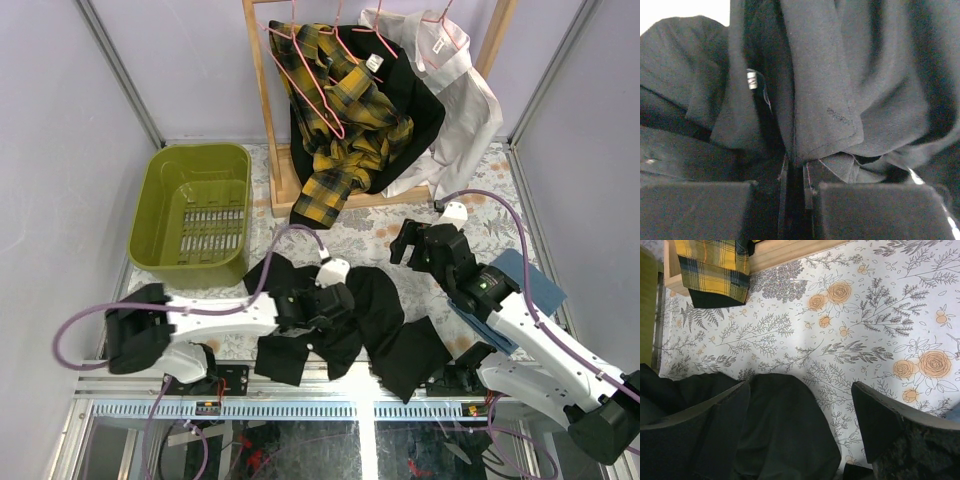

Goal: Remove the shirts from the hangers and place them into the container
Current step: Pick up the shirt from the center of the board, then place the shirt in the bin.

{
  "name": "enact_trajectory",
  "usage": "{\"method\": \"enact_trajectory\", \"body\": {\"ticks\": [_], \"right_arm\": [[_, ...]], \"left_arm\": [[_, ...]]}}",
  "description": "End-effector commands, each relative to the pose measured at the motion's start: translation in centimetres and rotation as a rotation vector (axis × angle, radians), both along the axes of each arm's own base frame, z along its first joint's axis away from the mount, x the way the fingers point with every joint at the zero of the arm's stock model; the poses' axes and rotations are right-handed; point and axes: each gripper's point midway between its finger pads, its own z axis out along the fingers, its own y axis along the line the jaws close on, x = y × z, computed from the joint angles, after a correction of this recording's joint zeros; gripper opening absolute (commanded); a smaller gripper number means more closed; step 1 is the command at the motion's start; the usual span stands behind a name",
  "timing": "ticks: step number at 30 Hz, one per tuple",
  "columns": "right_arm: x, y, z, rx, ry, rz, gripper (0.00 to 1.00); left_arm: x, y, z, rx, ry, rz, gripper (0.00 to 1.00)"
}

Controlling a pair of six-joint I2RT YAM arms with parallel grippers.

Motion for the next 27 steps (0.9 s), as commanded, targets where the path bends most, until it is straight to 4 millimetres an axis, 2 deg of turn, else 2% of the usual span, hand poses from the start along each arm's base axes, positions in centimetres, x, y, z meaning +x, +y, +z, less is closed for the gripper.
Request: {"method": "enact_trajectory", "body": {"ticks": [1, 3, 5, 8, 16, 21, 23, 27], "right_arm": [[0.9, -0.5, 2.3, 0.021, -0.069, -0.051, 0.9], [0.9, -0.6, 2.3, 0.023, -0.071, -0.056, 0.9], [1.0, -0.6, 2.2, 0.024, -0.073, -0.058, 0.9], [1.1, -0.5, 2.3, 0.029, -0.076, -0.061, 0.9], [1.3, -0.3, 2.3, 0.03, -0.076, -0.062, 0.9], [1.4, -0.3, 2.4, 0.03, -0.075, -0.062, 0.9], [1.4, -0.3, 2.3, 0.029, -0.075, -0.063, 0.9], [1.2, -0.4, 2.1, 0.028, -0.073, -0.065, 0.9]], "left_arm": [[3.2, 2.9, 9.7, -0.045, -0.232, 0.138, 0.0], [3.8, 3.0, 14.2, -0.154, -0.274, 0.153, 0.0], [4.2, 3.7, 17.8, -0.225, -0.317, 0.152, 0.0], [5.0, 5.9, 21.6, -0.252, -0.375, 0.206, 0.0], [6.4, 11.8, 25.9, -0.15, -0.489, 0.35, 0.0], [8.5, 15.8, 28.6, -0.069, -0.578, 0.479, 0.0], [9.6, 18.0, 30.2, -0.03, -0.618, 0.556, 0.0], [11.7, 22.0, 34.7, 0.016, -0.72, 0.682, 0.0]]}}
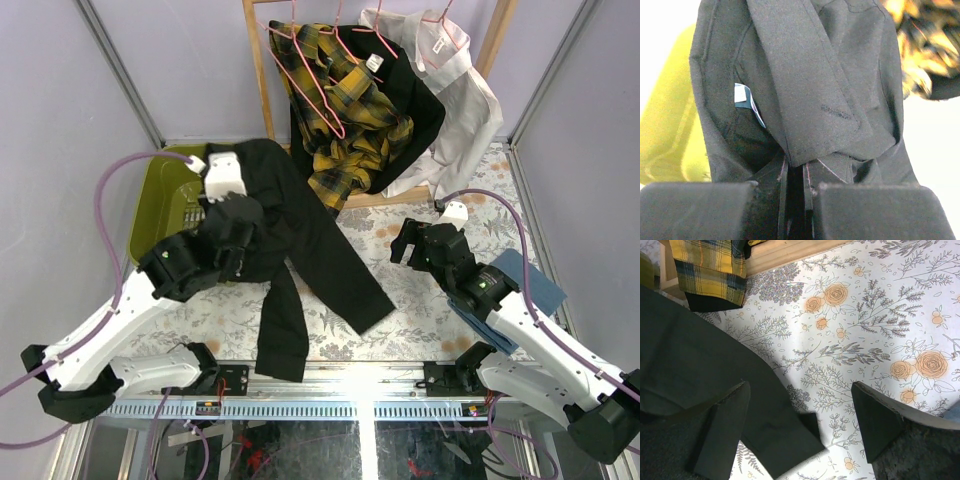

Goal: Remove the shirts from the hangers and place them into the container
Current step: Place the shirt in the bin.

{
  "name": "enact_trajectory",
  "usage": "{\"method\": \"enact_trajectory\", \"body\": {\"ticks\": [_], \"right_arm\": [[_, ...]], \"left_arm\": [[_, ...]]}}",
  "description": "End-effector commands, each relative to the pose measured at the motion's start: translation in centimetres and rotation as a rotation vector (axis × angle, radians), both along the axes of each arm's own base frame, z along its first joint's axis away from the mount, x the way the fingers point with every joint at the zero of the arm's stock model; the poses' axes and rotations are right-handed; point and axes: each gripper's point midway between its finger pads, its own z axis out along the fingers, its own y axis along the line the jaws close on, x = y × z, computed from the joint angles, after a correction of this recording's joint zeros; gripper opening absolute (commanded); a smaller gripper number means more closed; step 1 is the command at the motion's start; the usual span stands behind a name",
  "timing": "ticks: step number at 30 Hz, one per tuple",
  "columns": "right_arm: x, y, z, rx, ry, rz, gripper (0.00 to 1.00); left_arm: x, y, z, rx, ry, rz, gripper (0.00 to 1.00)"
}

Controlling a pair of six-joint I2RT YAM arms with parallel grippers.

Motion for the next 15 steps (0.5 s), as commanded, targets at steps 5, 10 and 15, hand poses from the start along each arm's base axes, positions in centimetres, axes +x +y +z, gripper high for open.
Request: {"method": "enact_trajectory", "body": {"ticks": [5, 10, 15], "right_arm": [[0.8, -0.4, 2.2, 0.035, -0.07, -0.049, 0.9], [0.6, -0.9, 2.3, 0.026, -0.077, -0.059, 0.9], [0.3, -1.3, 2.1, 0.017, -0.079, -0.064, 0.91]], "left_arm": [[3.7, 9.6, 10.7, 0.132, -0.236, 0.366, 0.0], [6.1, 14.7, 9.7, 0.177, -0.223, 0.588, 0.0], [7.8, 18.6, 3.6, 0.226, -0.122, 0.757, 0.0]]}}
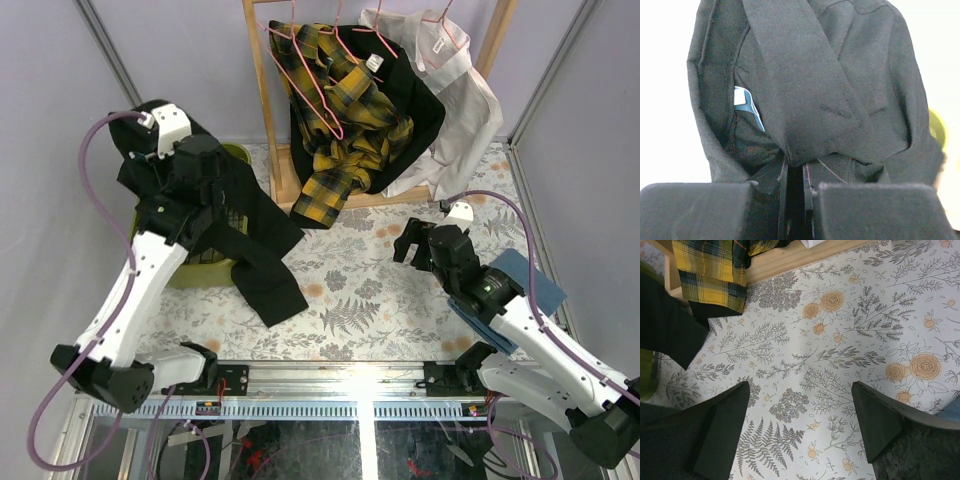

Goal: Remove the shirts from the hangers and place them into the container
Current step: Place the shirt in the bin.

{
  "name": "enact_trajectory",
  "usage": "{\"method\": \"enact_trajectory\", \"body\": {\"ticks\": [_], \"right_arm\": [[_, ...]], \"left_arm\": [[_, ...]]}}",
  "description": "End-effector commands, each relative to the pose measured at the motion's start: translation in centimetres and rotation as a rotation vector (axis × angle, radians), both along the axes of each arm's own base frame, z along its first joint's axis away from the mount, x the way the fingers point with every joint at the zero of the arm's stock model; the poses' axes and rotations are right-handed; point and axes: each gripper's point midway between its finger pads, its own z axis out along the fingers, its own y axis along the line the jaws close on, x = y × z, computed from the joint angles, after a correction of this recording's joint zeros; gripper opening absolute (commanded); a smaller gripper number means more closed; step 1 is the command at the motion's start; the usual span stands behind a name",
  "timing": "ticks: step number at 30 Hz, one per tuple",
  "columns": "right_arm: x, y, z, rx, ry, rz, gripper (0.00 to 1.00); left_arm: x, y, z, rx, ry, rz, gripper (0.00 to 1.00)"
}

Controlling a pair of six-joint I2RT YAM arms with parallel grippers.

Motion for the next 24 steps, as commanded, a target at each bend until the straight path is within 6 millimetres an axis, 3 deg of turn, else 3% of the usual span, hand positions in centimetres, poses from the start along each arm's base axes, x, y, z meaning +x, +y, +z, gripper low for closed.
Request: {"method": "enact_trajectory", "body": {"ticks": [1, 4, 7, 11, 16, 18, 20, 22, 24], "right_arm": [[0.4, -0.7, 1.4, 0.011, -0.052, -0.045, 0.91], [0.3, -0.9, 1.1, 0.007, -0.05, -0.047, 0.91], [0.4, -0.6, 0.9, 0.016, -0.047, -0.043, 0.91], [0.2, -0.5, 0.6, 0.014, -0.033, -0.037, 0.91], [0.1, -0.6, 0.5, -0.003, -0.027, -0.027, 0.91], [0.1, -0.6, 0.5, -0.006, -0.026, -0.027, 0.91], [0.1, -0.6, 0.4, -0.002, -0.029, -0.027, 0.91], [0.1, -0.5, 0.3, -0.001, -0.026, -0.023, 0.91], [0.1, -0.5, 0.4, -0.004, -0.023, -0.019, 0.92]], "left_arm": [[1.9, 2.4, -3.9, -0.038, 0.015, 0.122, 0.0], [4.5, 0.8, -9.4, -0.091, 0.112, 0.05, 0.0], [5.8, -0.3, -15.8, -0.151, 0.235, 0.026, 0.0], [5.9, -0.7, -24.3, -0.253, 0.381, 0.037, 0.0], [4.8, -0.6, -32.5, -0.449, 0.527, 0.038, 0.0], [4.2, -0.4, -34.6, -0.533, 0.563, 0.052, 0.0], [4.0, -0.4, -35.4, -0.609, 0.565, 0.066, 0.0], [4.2, -0.6, -34.7, -0.622, 0.551, 0.054, 0.01], [4.4, -0.3, -33.3, -0.608, 0.515, 0.041, 0.09]]}}
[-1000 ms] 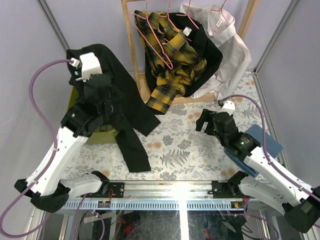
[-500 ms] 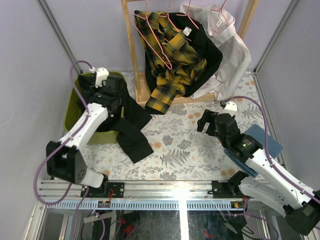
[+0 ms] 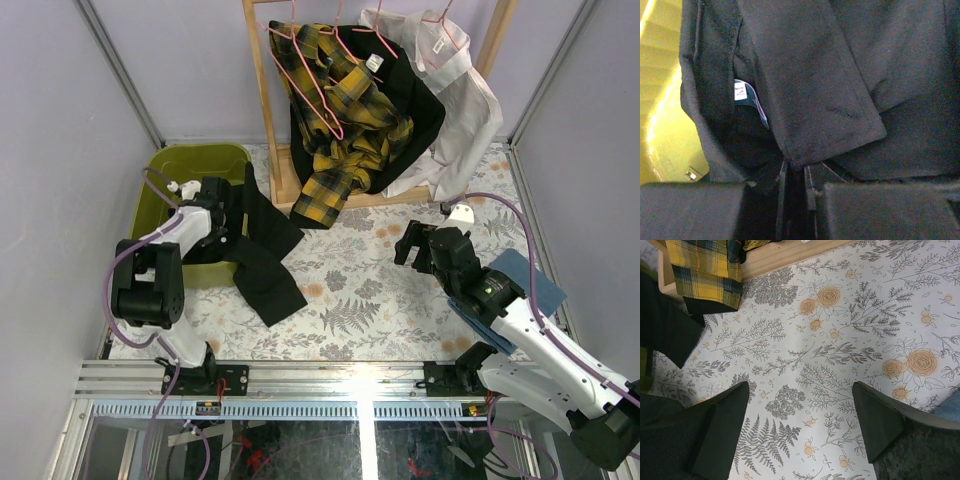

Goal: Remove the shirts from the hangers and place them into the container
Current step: Place the shirt in the bin.

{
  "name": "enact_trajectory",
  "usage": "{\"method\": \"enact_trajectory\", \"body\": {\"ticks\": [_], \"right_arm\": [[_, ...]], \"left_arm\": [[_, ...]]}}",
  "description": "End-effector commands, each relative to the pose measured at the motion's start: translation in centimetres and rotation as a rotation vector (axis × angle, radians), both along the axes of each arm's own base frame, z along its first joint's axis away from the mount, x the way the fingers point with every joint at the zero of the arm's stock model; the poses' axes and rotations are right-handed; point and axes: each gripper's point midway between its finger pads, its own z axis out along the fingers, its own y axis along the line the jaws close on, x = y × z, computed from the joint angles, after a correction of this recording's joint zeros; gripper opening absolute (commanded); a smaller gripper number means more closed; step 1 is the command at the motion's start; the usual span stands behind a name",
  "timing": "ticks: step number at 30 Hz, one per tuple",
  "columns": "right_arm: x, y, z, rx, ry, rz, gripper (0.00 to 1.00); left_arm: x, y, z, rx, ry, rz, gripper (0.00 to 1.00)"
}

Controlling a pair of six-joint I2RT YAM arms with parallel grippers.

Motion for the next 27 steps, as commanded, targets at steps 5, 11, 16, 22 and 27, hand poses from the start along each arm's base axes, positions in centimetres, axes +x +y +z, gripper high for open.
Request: {"method": "enact_trajectory", "body": {"ticks": [5, 11, 16, 22, 27], "right_arm": [[0.5, -0.4, 1.0, -0.009, -0.036, -0.02, 0.92], [0.5, -0.4, 1.5, -0.017, -0.049, -0.01, 0.92], [0.6, -0.4, 1.6, -0.019, -0.048, -0.008, 0.92], [0.9, 0.1, 1.6, -0.013, -0.046, 0.003, 0.92], [1.2, 0.7, 1.4, -0.003, -0.037, 0.012, 0.92]], "left_arm": [[1.2, -1.1, 4.8, -0.098, -0.152, -0.021, 0.33], [1.0, -1.2, 11.5, -0.098, -0.291, -0.054, 0.88], [0.2, -2.3, 15.7, -0.142, -0.376, -0.116, 1.0], [-1.3, -8.2, 20.8, -0.283, -0.515, -0.392, 1.0], [-3.9, -15.5, 22.1, -0.35, -0.515, -0.613, 1.0]]}}
